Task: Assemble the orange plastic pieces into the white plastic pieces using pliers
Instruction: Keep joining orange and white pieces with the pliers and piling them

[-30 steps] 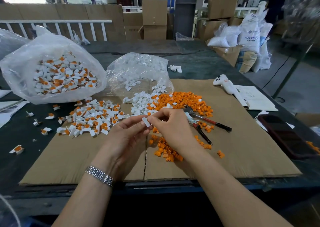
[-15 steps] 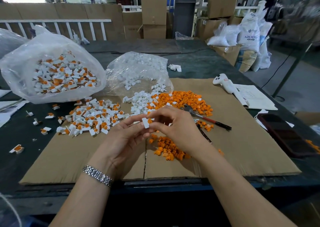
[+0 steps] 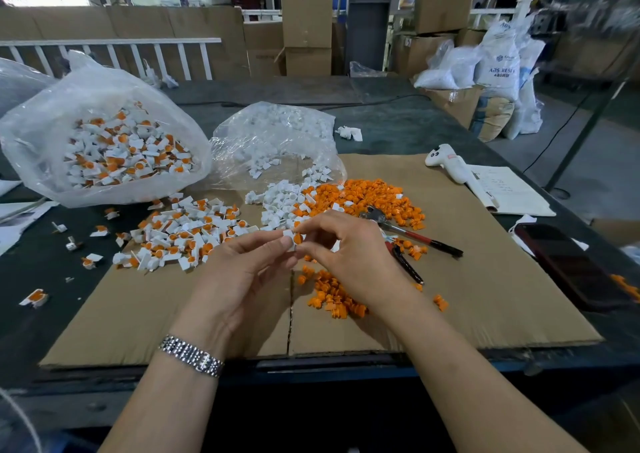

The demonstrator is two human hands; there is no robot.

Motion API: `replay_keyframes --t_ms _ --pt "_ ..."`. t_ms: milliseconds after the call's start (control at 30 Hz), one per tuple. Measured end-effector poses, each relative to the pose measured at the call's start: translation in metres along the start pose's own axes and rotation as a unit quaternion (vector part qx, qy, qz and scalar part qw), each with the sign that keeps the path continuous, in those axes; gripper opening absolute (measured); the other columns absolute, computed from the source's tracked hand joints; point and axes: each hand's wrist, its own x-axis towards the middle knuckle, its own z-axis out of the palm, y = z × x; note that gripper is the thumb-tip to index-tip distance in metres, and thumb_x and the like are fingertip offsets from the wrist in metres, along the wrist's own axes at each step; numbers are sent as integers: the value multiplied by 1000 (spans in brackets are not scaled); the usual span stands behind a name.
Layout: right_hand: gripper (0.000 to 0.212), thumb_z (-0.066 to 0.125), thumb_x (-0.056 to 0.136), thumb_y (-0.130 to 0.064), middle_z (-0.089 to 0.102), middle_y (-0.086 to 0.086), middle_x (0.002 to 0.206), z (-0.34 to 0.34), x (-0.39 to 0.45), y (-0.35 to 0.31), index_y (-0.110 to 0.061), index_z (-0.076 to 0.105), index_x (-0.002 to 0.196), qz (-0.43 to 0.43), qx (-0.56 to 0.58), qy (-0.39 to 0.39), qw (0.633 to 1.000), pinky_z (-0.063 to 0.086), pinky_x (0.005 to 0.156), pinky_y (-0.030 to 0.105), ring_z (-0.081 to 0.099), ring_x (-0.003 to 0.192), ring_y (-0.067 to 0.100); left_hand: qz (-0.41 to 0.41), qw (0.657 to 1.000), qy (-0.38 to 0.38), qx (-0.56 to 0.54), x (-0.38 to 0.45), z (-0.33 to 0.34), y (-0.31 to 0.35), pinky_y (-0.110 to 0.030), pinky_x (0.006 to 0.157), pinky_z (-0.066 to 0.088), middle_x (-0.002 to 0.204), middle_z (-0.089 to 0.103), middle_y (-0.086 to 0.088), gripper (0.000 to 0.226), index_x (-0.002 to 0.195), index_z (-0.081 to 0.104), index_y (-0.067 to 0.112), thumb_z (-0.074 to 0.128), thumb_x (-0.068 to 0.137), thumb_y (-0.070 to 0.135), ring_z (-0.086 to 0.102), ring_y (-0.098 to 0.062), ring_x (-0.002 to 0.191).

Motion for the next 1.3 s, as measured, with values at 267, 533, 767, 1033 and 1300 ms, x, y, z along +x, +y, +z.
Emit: replay_keyframes --t_ms 267,533,767,1033,1300 --pt "21 75 89 -17 65 -8 90 1 0 2 -16 73 110 -5 -19 -17 1000 53 79 22 59 80 3 11 999 17 38 0 6 1 -24 69 62 85 78 -18 27 71 81 10 94 49 19 78 -26 79" --pt "45 62 94 -44 53 9 124 -38 14 60 -12 57 125 246 -313 -32 917 47 99 45 53 113 26 -26 998 57 -1 4 0 0 -22 60 60 93 79 -17 16 76 84 12 89 60 10 79 -24 82" --pt "34 64 92 -35 51 12 98 -48 18 78 -15 44 73 298 -385 -138 863 45 78 39 55 96 30 -51 995 75 -35 7 1 -1 -22 54 60 91 78 -20 20 83 81 1 86 65 7 78 -24 77" --pt "23 52 98 -24 57 8 72 -61 33 45 -7 58 84 307 -172 -119 928 41 57 32 54 63 21 -52 992 84 -73 10 5 1 -20 53 58 86 79 -14 34 98 72 -2 83 67 7 78 -19 72" --pt "29 55 103 -23 75 14 87 -47 37 -14 4 64 109 299 34 -305 903 63 69 31 72 72 18 -11 997 53 -58 15 10 9 -18 57 57 84 78 -8 31 96 73 2 82 68 13 76 -15 73"
